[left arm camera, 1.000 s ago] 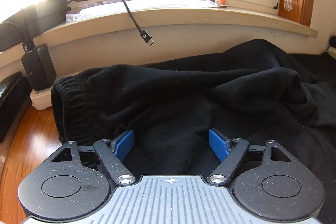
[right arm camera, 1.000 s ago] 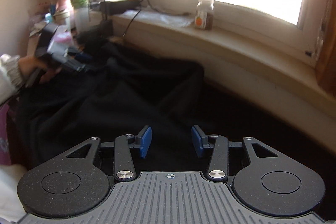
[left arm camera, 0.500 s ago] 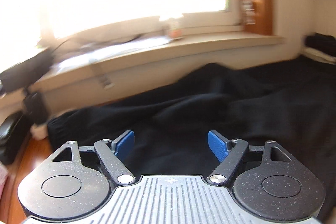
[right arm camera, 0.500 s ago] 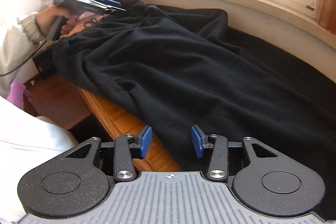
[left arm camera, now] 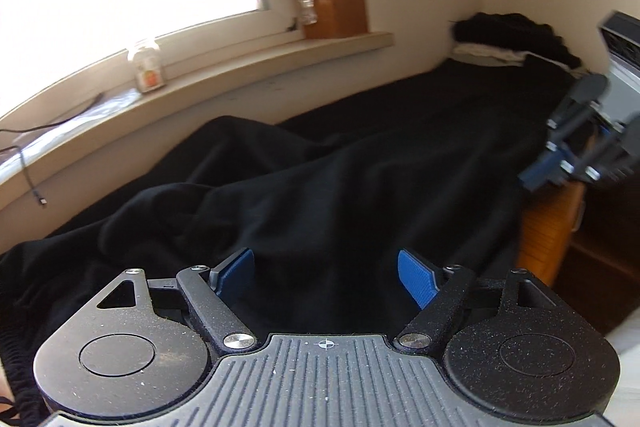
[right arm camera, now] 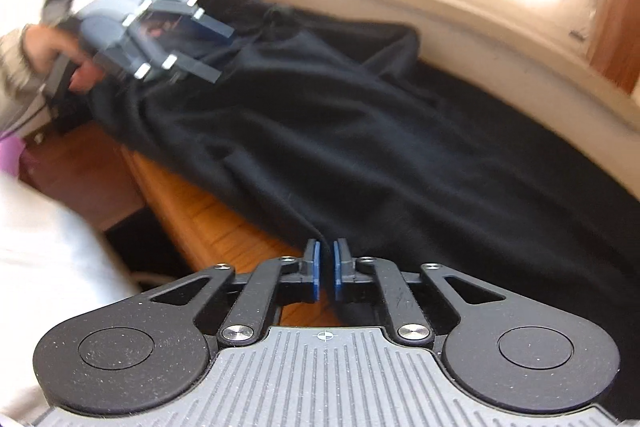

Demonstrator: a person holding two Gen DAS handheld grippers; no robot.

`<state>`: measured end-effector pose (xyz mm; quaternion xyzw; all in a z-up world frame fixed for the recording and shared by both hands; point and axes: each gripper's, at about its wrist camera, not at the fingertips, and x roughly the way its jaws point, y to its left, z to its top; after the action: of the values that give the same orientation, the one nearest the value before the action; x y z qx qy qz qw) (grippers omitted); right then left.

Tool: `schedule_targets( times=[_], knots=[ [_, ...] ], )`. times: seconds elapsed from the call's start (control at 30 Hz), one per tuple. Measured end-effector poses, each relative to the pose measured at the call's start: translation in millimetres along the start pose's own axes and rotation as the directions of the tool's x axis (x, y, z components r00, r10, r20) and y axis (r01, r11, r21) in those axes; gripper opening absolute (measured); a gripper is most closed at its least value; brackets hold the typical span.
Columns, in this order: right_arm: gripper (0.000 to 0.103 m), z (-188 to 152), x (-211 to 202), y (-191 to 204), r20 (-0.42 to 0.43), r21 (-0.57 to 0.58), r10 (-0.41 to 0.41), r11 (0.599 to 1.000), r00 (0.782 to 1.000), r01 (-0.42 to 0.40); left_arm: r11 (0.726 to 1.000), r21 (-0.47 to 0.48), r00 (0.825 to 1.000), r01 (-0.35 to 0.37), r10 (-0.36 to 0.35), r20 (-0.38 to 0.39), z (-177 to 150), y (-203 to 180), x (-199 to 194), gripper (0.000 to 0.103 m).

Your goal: Fold clothes

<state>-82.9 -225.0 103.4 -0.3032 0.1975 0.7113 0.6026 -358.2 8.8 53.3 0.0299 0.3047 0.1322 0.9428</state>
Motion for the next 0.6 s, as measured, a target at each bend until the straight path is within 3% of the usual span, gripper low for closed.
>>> schedule_targets(
  times=[0.27,0.5,0.6],
  knots=[
    [0.003,28,16,-38,0.088,0.083,-0.138,0.988,0.987,0.131,0.997,0.038,0.998,0.067,-0.066,-0.011,-4,-19,2,0.083],
    [0.006,28,48,-54,0.054,0.159,-0.160,0.976,0.986,0.150,0.996,0.054,0.997,0.076,-0.076,-0.004,-8,-26,-3,0.083],
    [0.010,27,46,-59,0.056,0.189,-0.158,0.971,0.986,0.145,0.995,0.058,0.997,0.077,-0.077,0.000,-11,-28,-9,0.071]
  ],
)
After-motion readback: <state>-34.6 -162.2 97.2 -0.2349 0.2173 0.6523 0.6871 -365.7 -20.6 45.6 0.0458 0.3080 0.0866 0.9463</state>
